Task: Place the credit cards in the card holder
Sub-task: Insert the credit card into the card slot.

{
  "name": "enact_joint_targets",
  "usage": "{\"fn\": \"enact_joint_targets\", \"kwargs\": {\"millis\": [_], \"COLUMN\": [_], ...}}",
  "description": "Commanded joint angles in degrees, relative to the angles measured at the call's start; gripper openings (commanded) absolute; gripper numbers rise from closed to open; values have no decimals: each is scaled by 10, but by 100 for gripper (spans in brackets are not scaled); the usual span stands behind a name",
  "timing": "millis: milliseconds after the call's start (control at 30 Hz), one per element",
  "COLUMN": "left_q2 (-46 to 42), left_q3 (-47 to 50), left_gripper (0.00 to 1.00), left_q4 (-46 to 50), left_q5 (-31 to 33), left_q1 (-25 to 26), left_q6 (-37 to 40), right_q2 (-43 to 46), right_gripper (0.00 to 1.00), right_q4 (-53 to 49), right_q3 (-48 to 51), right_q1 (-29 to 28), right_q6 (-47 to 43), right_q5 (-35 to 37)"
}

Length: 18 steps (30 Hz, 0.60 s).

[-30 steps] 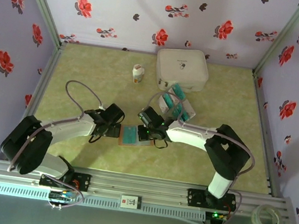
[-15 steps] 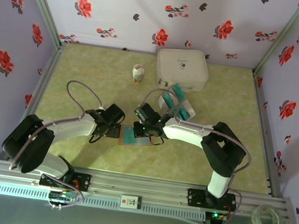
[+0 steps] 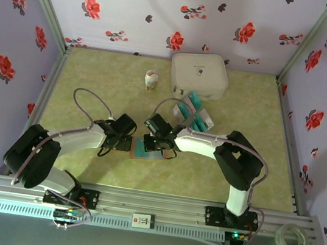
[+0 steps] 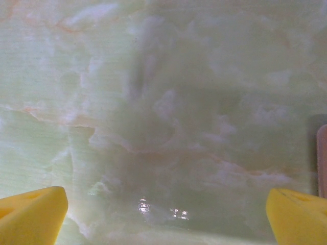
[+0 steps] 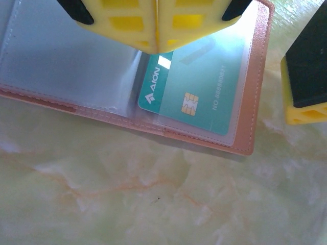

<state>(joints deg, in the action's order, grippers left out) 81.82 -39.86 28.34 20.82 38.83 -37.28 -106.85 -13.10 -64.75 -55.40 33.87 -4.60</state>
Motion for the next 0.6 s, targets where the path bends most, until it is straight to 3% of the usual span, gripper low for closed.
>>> {"fn": "enact_joint_targets", "kwargs": {"millis": [0, 567], "left_q2": [9, 9], "left_q3": [-6, -4], "left_gripper": [100, 100], "left_q4": [6, 4], "left_q5": [1, -2], "left_q1": [-5, -4], "left_q6": [6, 5], "right_q2": [-15, -38], "right_gripper": [7, 7], "right_q4": [9, 7], "right_q3": [-15, -35], "right_q1": [-5, -16], "right_q6": [13, 14], "right_q5": [-7, -18]}}
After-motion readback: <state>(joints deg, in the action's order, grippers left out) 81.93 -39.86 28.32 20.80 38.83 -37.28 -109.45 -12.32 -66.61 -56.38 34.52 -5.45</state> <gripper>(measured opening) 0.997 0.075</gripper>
